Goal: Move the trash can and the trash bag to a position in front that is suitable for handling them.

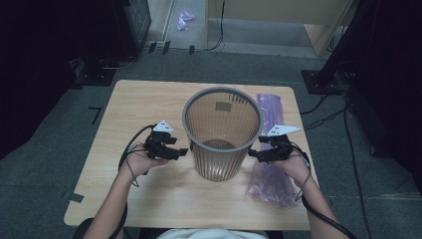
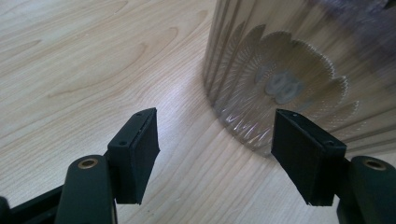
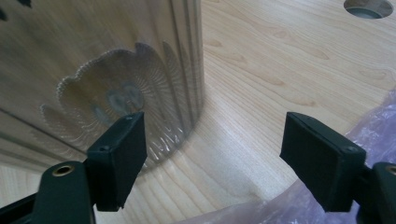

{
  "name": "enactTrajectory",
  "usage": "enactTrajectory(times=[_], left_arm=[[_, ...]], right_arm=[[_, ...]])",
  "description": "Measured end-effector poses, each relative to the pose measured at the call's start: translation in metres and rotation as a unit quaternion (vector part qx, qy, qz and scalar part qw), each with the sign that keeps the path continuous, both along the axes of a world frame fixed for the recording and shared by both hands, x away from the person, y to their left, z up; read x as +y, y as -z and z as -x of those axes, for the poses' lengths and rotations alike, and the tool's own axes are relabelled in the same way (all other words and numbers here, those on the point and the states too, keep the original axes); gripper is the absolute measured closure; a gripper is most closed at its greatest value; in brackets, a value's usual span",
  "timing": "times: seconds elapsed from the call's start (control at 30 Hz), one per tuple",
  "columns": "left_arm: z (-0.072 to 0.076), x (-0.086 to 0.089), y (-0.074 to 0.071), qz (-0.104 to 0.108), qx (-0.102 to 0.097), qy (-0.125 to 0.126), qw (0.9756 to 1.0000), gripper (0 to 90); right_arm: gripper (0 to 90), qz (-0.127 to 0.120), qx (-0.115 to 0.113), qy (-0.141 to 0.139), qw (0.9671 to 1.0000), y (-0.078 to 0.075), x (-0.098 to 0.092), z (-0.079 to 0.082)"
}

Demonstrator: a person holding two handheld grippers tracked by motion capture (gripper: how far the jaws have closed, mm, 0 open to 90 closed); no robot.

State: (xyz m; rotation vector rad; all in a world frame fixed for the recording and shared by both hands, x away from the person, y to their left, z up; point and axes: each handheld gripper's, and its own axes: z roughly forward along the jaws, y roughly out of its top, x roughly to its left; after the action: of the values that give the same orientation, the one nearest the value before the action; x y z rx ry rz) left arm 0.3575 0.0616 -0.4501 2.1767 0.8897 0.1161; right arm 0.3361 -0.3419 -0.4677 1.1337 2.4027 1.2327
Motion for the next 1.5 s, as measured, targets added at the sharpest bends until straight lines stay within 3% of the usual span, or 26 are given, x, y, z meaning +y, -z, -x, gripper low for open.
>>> enactTrajectory(times=[0.27, 0.77, 1.07, 1.23, 1.5], left_arm=[[0.004, -0.002, -0.008, 0.019, -0.002, 0.009, 0.9998, 34.2], [0.008, -0.001, -0.017, 0.016, -0.004, 0.015, 0.9998, 34.9], [0.007, 0.007, -0.019, 0.013, 0.001, 0.002, 0.9999, 36.1], [0.005, 0.011, -0.019, 0.017, 0.019, -0.008, 0.9996, 37.1], [0.005, 0.014, -0.020, 0.022, 0.011, -0.010, 0.9996, 37.2]], right_arm=[[27.3, 0.003, -0.004, -0.001, 1.0000, -0.004, 0.002, 0.008], [29.2, 0.008, -0.006, -0.003, 0.9999, -0.007, 0.003, 0.012], [29.6, 0.005, -0.009, -0.004, 0.9999, -0.006, 0.013, 0.011], [29.6, 0.003, -0.010, 0.002, 0.9999, -0.006, 0.018, 0.010], [29.5, 0.003, -0.011, 0.006, 0.9999, -0.006, 0.020, 0.010]])
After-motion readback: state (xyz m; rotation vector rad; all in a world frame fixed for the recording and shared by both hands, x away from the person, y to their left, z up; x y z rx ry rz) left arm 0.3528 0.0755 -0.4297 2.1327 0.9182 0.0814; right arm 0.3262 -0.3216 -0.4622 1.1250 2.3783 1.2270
